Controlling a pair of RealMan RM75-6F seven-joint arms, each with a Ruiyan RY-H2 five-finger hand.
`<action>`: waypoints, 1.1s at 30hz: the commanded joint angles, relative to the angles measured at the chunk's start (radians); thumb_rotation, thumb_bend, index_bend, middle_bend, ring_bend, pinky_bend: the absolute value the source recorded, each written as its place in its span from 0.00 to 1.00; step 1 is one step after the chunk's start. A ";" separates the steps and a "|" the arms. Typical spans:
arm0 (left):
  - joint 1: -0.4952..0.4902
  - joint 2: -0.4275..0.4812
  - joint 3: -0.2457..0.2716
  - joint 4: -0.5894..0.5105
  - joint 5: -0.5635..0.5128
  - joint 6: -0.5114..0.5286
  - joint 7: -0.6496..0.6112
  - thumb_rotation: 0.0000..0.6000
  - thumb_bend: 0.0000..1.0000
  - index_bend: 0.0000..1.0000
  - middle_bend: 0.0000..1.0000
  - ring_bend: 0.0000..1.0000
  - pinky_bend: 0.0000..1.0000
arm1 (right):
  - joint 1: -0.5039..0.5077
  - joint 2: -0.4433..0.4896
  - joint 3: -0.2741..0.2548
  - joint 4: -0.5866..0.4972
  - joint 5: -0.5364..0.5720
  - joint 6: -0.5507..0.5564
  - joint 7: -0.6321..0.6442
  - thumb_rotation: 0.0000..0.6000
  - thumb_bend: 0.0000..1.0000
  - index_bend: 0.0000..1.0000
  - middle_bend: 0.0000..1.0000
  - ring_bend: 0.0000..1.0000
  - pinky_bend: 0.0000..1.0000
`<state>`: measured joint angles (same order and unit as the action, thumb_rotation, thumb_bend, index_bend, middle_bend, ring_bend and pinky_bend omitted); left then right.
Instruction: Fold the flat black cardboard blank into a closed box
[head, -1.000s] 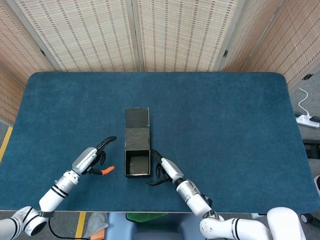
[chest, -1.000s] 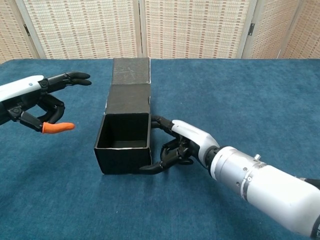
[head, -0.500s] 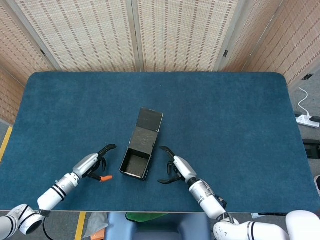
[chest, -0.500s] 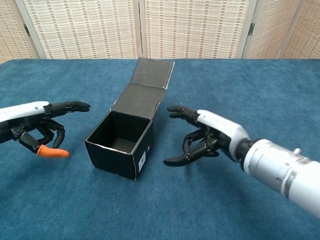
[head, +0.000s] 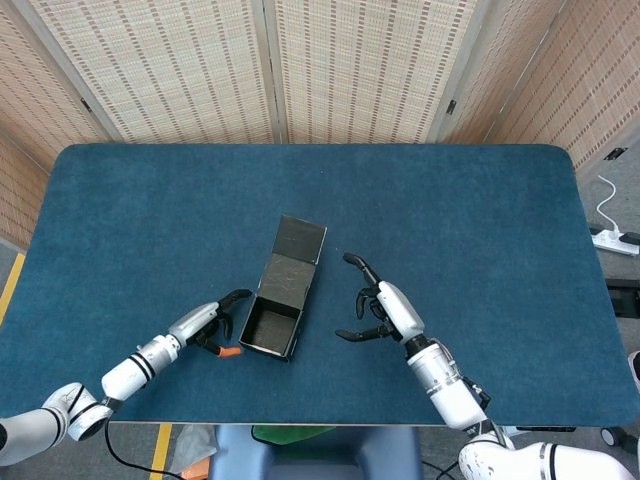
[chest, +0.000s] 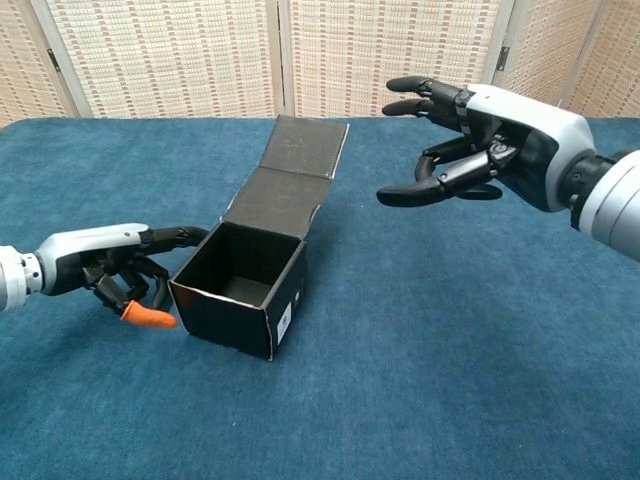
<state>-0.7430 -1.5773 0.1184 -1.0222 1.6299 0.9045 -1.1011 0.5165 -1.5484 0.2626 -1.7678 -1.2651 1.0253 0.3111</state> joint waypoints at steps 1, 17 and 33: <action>-0.014 -0.022 0.003 0.023 0.013 -0.002 -0.048 1.00 0.22 0.00 0.00 0.60 0.87 | 0.000 0.004 0.001 -0.001 0.009 0.003 -0.001 1.00 0.00 0.00 0.06 0.61 1.00; -0.039 -0.097 0.027 0.106 0.031 0.006 -0.266 1.00 0.22 0.13 0.17 0.61 0.86 | -0.005 0.002 -0.011 0.016 0.050 0.001 0.031 1.00 0.00 0.00 0.10 0.61 1.00; 0.014 -0.056 -0.039 -0.022 -0.034 0.105 -0.175 1.00 0.22 0.51 0.53 0.63 0.87 | 0.132 -0.109 0.084 0.252 0.367 -0.187 -0.039 1.00 0.01 0.00 0.17 0.64 1.00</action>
<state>-0.7360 -1.6526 0.0918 -1.0143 1.6052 0.9958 -1.3048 0.6003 -1.6155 0.3065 -1.5707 -0.9522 0.8780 0.2998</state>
